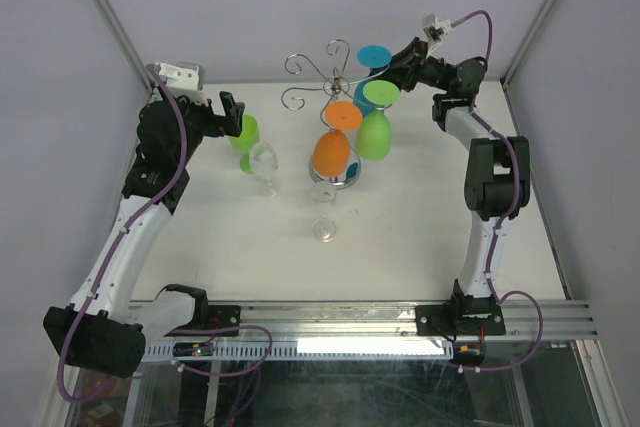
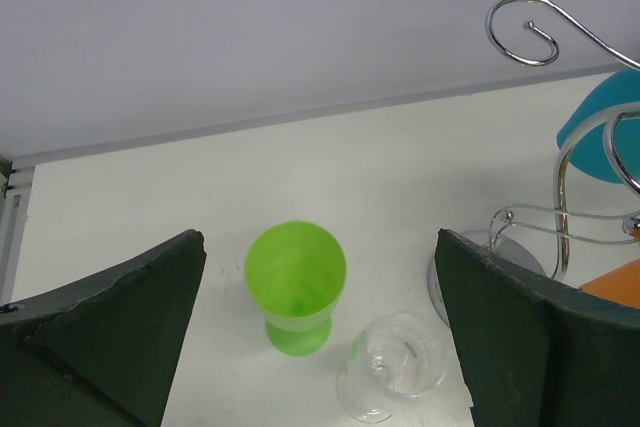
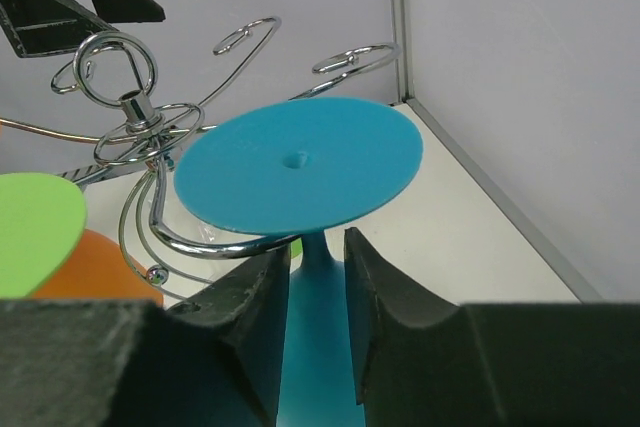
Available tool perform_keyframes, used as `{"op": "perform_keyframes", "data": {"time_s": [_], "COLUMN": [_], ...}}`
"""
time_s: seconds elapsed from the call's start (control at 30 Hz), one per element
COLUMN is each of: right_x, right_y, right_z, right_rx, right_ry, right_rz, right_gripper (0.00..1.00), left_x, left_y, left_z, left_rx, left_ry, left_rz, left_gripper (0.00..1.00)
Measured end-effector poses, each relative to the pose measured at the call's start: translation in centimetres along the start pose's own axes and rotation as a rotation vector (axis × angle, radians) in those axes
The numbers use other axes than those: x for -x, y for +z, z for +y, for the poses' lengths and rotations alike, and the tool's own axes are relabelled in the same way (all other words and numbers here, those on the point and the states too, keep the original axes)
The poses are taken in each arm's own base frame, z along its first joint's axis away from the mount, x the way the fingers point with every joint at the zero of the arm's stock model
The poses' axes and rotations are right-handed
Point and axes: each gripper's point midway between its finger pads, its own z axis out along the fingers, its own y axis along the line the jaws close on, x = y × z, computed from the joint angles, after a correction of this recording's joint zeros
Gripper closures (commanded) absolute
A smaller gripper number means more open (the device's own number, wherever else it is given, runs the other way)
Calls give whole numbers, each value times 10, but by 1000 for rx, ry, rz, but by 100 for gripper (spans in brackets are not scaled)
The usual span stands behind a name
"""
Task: Place the wine glass upside down on the wine glass rack
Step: Turn the wine glass upside down at the wine rack.
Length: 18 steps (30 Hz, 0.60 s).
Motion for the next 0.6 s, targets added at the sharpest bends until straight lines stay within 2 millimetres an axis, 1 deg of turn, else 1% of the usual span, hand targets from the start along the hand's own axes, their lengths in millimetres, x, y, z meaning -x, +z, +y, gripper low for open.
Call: {"op": "perform_keyframes", "data": {"time_s": [0.13,0.3,0.43,0.6], "right_x": [-3,-8,-2,7], "right_y": [-1,-7,-22,-48], "right_z": [-4,-6,-8,-11], "right_rx": [-14,-52,-100,-175], "right_ry": [-6,2,-11,-23], "right_rz": [3,10,0,-20], "right_gripper": [60,57,56,55], "left_x": [0,0,0,0], "left_y": [0,0,0,0], "left_z": [0,0,0,1], "left_rx": [0,1,1,1], "left_ry": [2,7,8,11], "left_rz": [0,0,1,1], "left_gripper": [2,2,1,1]}}
